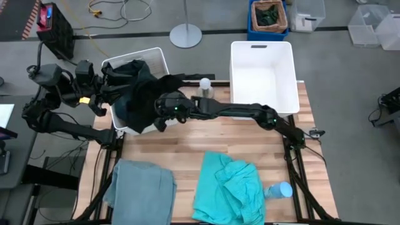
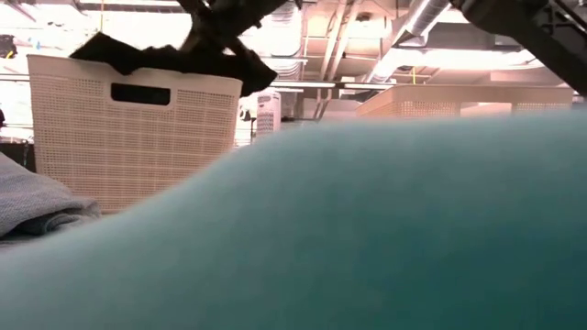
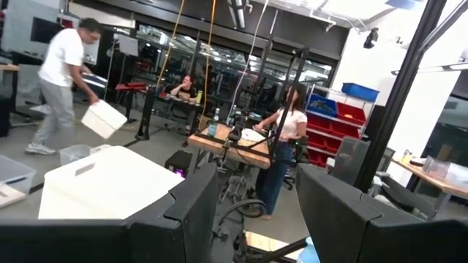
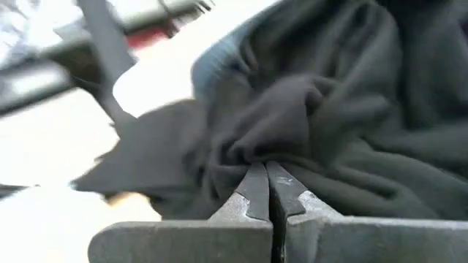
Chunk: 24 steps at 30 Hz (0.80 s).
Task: Sort clothes
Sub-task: Put the black shirt into the left white laundry bin
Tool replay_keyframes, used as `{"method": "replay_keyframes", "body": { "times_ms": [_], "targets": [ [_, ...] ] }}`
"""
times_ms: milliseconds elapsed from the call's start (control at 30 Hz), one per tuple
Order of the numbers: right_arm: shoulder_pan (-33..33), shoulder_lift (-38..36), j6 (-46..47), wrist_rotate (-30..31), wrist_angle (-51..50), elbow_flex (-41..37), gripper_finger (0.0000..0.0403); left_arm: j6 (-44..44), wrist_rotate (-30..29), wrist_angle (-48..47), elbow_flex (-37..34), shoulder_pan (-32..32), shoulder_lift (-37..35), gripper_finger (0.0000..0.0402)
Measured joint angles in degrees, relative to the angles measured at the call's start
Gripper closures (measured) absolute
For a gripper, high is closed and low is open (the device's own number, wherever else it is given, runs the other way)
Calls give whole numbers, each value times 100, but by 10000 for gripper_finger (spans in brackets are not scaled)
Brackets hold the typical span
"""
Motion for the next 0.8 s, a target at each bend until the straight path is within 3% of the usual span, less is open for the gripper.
{"method": "replay_keyframes", "body": {
  "times_ms": [200,500,633,800],
  "targets": [
    [-147,419,213,-246,212,42,402,-90,0,-35,0,0,-2,221],
    [-324,554,1119,-670,-613,42,402,-88,0,-90,-1,-2,-2,221],
    [-457,544,1685,-1360,-775,41,402,-89,0,-131,0,-2,2,221],
    [-423,485,1371,-1424,-714,23,402,-87,0,-129,-2,-2,2,221]
  ]
}}
